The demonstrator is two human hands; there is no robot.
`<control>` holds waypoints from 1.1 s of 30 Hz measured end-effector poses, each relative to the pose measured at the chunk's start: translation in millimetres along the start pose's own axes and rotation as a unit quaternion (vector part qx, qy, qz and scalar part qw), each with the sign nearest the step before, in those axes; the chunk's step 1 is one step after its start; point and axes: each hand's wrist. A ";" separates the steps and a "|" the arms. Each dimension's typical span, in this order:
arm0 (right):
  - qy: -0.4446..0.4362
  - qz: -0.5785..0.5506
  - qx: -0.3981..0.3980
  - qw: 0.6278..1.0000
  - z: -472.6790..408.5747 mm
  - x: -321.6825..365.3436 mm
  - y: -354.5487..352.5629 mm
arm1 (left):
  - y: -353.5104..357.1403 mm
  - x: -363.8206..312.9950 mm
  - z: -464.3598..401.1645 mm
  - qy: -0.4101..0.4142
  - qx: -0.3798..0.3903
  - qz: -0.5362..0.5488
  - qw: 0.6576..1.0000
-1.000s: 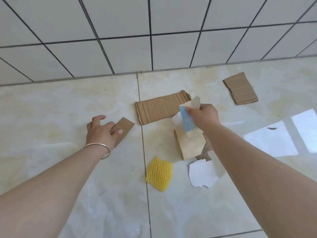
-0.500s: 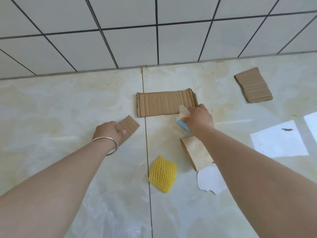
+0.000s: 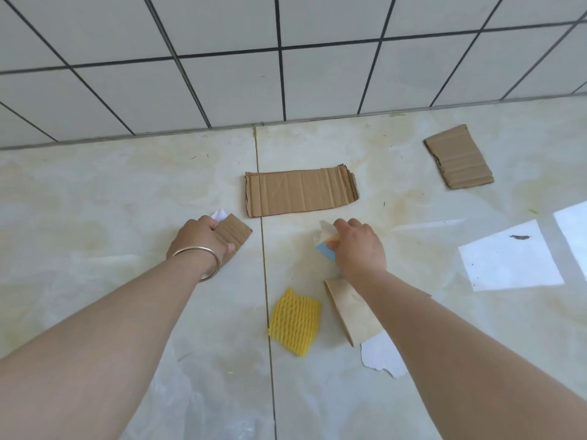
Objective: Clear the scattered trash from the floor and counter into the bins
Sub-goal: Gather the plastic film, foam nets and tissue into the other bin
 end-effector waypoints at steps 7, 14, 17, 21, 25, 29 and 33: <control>-0.023 0.017 -0.002 1.000 6.6 4.7 4.7 | 4.6 -3.2 10.6 0.129 -0.100 0.027 0.986; -0.022 0.004 -0.008 1.000 6.9 3.2 7.9 | -4.9 -22.1 -12.8 0.056 -0.018 0.054 0.997; 0.005 -0.025 -0.022 0.999 8.6 6.1 9.3 | -10.9 -25.7 -15.2 0.055 0.006 0.032 0.998; 0.102 -0.117 -0.023 0.988 6.5 12.0 4.4 | -12.0 -23.9 -6.4 0.036 0.007 0.047 0.998; 0.176 -0.202 0.033 0.963 -7.1 8.6 -24.2 | -12.2 -29.3 19.8 -0.015 -0.024 0.142 0.989; 0.240 -0.349 -0.013 0.906 -7.9 -15.6 -81.1 | -27.2 -52.2 52.3 -0.029 -0.018 0.256 0.966; 0.296 -0.454 -0.054 0.838 28.6 -58.4 -110.6 | -29.1 -74.2 92.2 -0.020 0.091 0.323 0.942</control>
Point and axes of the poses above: each hand's wrist, its own z-axis away from the middle knuckle, its own y-axis out of the palm, x = y × z, and after that the axes turned 11 degrees about -x, right-handed
